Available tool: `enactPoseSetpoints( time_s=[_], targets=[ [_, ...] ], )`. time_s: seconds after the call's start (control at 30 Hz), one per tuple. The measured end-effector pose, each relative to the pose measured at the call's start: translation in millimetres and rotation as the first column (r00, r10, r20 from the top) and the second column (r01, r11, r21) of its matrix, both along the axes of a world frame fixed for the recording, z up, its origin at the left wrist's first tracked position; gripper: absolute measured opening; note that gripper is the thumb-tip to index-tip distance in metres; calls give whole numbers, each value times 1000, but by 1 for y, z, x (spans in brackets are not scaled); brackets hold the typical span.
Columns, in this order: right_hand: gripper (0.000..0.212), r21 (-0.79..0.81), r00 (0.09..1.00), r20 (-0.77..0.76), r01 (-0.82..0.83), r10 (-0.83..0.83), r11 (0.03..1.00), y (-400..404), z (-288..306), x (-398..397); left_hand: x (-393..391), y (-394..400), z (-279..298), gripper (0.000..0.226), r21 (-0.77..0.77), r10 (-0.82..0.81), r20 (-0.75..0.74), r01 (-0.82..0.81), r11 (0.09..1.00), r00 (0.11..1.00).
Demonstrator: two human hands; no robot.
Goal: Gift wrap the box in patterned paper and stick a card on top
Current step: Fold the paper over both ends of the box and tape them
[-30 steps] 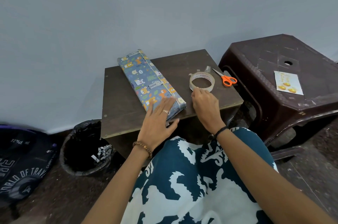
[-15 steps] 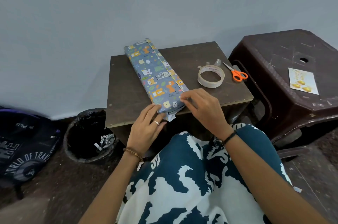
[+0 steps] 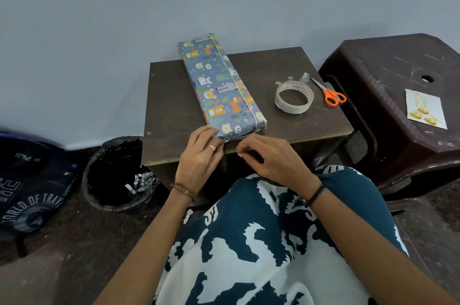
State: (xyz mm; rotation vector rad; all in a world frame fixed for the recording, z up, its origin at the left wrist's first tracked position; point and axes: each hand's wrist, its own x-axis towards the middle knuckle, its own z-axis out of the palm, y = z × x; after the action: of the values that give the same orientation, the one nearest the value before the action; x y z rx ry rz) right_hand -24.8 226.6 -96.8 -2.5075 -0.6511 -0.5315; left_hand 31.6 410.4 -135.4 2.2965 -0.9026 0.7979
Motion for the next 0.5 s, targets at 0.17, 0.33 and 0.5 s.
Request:
enactPoseSetpoints(
  time_s=[0.17, 0.33, 0.5],
  targets=[
    [12, -63, 1000, 4, 29, -29, 998, 7, -3, 9, -4, -2, 8, 13, -84, 24, -53, -28, 996, 998],
    [10, -56, 986, 154, 69, -60, 996, 11, 6, 16, -4, -5, 30, 9, -208, 68, -91, -86, 974, 994],
    [6, 127, 932, 324, 130, -165, 983, 12, 49, 23, -3, -11, 82, 3, -350, 71, -75, -93, 932, 995]
  ],
)
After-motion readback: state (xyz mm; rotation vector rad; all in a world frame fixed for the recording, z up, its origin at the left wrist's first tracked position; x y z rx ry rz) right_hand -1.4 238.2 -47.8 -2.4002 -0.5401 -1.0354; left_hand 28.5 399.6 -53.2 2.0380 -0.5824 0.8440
